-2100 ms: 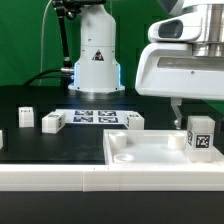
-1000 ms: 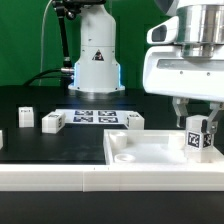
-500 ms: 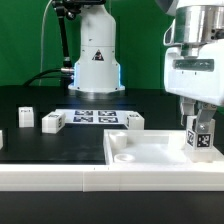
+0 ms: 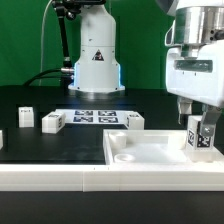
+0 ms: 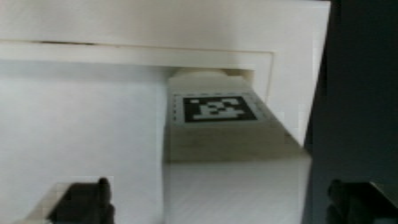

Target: Assemble one leg

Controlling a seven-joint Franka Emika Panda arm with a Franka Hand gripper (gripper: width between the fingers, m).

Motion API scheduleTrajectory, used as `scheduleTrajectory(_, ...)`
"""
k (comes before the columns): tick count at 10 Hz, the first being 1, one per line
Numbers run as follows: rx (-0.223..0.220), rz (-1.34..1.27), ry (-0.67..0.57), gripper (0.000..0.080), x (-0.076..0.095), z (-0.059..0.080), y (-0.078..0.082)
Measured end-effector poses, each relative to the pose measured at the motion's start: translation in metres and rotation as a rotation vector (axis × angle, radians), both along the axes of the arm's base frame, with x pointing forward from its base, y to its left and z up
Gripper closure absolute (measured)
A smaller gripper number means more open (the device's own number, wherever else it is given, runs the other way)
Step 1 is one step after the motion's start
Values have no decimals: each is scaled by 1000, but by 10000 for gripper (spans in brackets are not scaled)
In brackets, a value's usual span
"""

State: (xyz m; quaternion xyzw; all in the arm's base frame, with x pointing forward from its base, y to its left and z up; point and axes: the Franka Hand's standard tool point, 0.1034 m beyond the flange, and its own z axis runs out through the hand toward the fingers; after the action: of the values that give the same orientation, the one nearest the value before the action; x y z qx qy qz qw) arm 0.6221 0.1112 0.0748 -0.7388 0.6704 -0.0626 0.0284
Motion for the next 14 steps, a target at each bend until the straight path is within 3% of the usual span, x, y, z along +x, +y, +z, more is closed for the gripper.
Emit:
scheduleTrajectory(2,-21,161,5,153,0,0,0)
scheduleTrajectory(14,-202,1301,60,150,2,3,8)
